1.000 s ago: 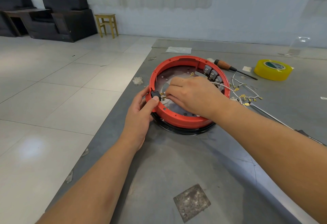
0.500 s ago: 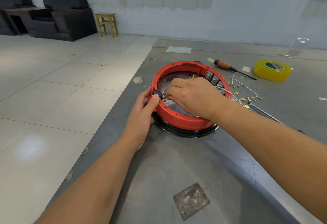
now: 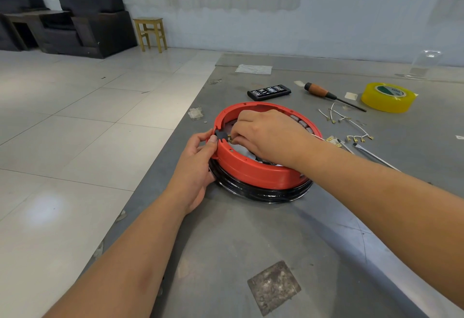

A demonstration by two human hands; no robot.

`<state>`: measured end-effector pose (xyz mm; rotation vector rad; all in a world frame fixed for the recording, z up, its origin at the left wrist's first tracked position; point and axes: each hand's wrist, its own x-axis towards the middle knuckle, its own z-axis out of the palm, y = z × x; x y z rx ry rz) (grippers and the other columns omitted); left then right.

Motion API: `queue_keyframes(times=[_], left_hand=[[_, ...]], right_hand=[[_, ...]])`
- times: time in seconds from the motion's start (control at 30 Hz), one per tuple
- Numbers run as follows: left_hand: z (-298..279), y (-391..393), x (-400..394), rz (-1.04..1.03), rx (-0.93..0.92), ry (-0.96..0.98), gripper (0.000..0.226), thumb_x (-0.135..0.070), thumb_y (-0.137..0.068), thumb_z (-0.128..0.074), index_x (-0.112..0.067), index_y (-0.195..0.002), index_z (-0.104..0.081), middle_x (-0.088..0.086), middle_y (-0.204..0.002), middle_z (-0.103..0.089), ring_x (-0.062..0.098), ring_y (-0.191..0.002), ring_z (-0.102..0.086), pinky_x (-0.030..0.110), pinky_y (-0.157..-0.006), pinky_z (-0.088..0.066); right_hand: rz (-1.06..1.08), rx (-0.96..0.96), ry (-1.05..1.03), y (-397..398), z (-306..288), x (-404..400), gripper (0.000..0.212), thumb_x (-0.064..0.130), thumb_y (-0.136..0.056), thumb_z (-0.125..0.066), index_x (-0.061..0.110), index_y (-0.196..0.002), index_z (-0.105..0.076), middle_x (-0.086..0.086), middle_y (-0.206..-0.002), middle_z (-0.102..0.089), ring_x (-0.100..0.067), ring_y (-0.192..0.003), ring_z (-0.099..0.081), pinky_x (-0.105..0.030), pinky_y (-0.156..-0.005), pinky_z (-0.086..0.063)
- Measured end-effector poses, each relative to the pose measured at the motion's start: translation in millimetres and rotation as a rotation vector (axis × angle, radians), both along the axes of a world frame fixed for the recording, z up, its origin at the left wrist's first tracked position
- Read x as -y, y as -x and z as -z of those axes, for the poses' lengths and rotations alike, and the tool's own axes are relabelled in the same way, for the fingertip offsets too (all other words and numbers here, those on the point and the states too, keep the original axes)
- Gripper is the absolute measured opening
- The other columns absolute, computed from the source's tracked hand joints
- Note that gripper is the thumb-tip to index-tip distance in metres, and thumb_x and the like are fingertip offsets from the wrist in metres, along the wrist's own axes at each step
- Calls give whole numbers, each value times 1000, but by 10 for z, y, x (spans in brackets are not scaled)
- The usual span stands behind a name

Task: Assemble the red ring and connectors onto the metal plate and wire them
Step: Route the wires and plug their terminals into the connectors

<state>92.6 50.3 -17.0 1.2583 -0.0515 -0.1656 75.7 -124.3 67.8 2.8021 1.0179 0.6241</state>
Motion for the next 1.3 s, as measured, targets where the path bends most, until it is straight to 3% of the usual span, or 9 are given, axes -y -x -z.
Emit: queue_keyframes(times=[0.33, 0.47, 0.6, 0.73, 0.93, 1.03, 1.17, 1.3], left_hand=[[-32, -5, -5, 39, -11, 3, 18, -28, -111, -52, -19, -122, -62, 1, -82, -71, 14, -69, -66, 32, -62, -59], [-41, 7, 1, 14, -36, 54, 16, -24, -110, -54, -19, -120, -64, 5, -90, -73, 15, -69, -68, 30, -60, -60], [-38, 5, 0, -2, -41, 61, 16, -24, -109, -55, -18, -120, -65, 5, -89, -72, 15, -70, -68, 31, -60, -60], [-39, 11, 0, -9, -41, 58, 17, -25, -109, -56, -18, -120, -65, 4, -87, -71, 15, -69, -67, 30, -60, -60], [-41, 8, -9, -3, -40, 57, 17, -24, -109, -56, -18, -121, -66, 4, -86, -72, 14, -68, -68, 30, -59, -60], [-40, 10, -8, 0, -41, 60, 16, -24, -109, -56, -18, -120, -65, 1, -82, -75, 13, -66, -68, 29, -58, -59], [-40, 6, -9, -14, -45, 63, 13, -23, -108, -57, -18, -116, -66, 6, -89, -71, 16, -69, -67, 31, -58, -59], [-37, 4, -10, -15, -44, 54, 12, -24, -108, -58, -18, -114, -66, 6, -89, -71, 17, -69, -67, 31, -59, -60]], right_hand=[[22, 0, -12, -68, 61, -4, 30, 33, -109, -41, 22, -123, -65, 2, -120, -62, -15, -103, -62, -32, -80, -53], [35, -74, -65, -85, 34, 8, 24, 32, -104, -54, 19, -121, -64, 1, -117, -64, -17, -103, -62, -36, -85, -53], [23, -67, -91, -57, 4, 112, 17, 30, -96, -67, 19, -109, -67, 2, -110, -64, -19, -96, -62, -30, -71, -43], [30, 12, -14, -51, 26, 125, 15, 33, -97, -63, 22, -105, -70, 1, -112, -64, -22, -94, -64, -34, -62, -46], [27, 42, -11, -41, 29, 84, 14, 25, -97, -61, 17, -97, -73, -2, -102, -67, -24, -81, -65, -29, -57, -34], [41, 49, 2, -58, 47, 76, 20, 26, -100, -54, 18, -102, -72, -1, -105, -66, -21, -86, -65, -29, -58, -33], [37, -13, 8, -69, 48, 47, 25, 25, -103, -48, 16, -111, -69, -1, -113, -64, -21, -95, -64, -36, -75, -53], [39, -60, -35, -65, 35, 32, 20, 21, -99, -52, 14, -105, -70, -2, -109, -65, -20, -92, -62, -34, -76, -50]])
